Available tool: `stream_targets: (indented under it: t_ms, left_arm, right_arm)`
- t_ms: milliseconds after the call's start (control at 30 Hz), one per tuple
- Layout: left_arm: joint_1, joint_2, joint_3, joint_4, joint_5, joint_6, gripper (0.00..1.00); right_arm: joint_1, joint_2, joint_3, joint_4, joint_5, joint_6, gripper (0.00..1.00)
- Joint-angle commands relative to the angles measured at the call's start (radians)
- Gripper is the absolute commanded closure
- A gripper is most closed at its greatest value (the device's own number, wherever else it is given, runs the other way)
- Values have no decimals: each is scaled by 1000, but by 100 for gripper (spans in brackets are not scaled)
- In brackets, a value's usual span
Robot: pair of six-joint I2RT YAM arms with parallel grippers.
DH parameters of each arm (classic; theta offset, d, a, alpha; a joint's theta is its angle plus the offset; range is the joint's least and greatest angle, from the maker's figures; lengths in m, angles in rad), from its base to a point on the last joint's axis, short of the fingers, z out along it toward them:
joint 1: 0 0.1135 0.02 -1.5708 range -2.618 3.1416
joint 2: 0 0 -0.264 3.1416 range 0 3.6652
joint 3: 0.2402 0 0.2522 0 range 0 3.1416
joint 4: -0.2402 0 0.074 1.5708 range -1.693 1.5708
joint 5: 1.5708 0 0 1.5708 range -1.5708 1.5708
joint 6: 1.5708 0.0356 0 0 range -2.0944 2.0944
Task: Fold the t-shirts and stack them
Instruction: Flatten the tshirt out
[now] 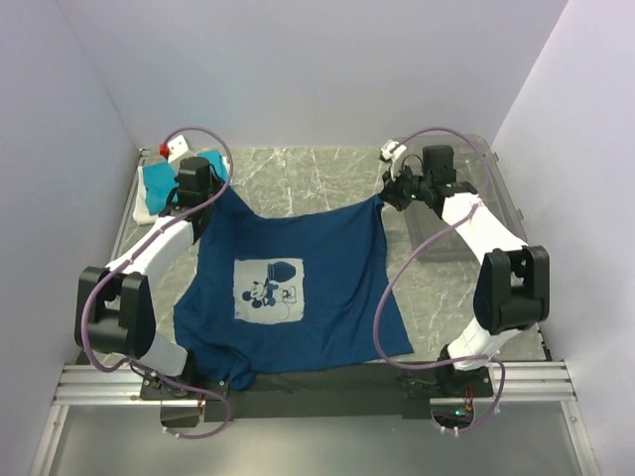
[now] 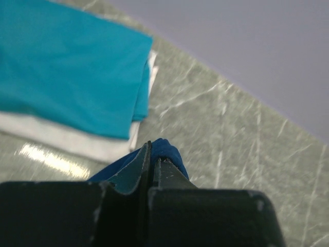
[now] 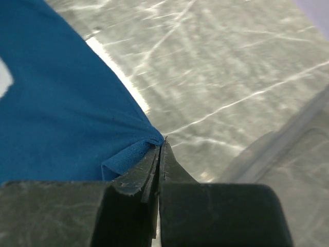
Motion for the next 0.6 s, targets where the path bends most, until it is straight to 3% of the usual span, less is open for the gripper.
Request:
stream_targets:
  t_ms: [0, 567]
  left_arm:
    - [6, 0, 94, 89, -12, 6, 100]
    - [29, 111, 229, 69, -44, 63, 100]
  right_arm:
    - [4, 25, 90, 78, 75, 26, 100]
    - [5, 160, 239, 98, 235, 106, 100]
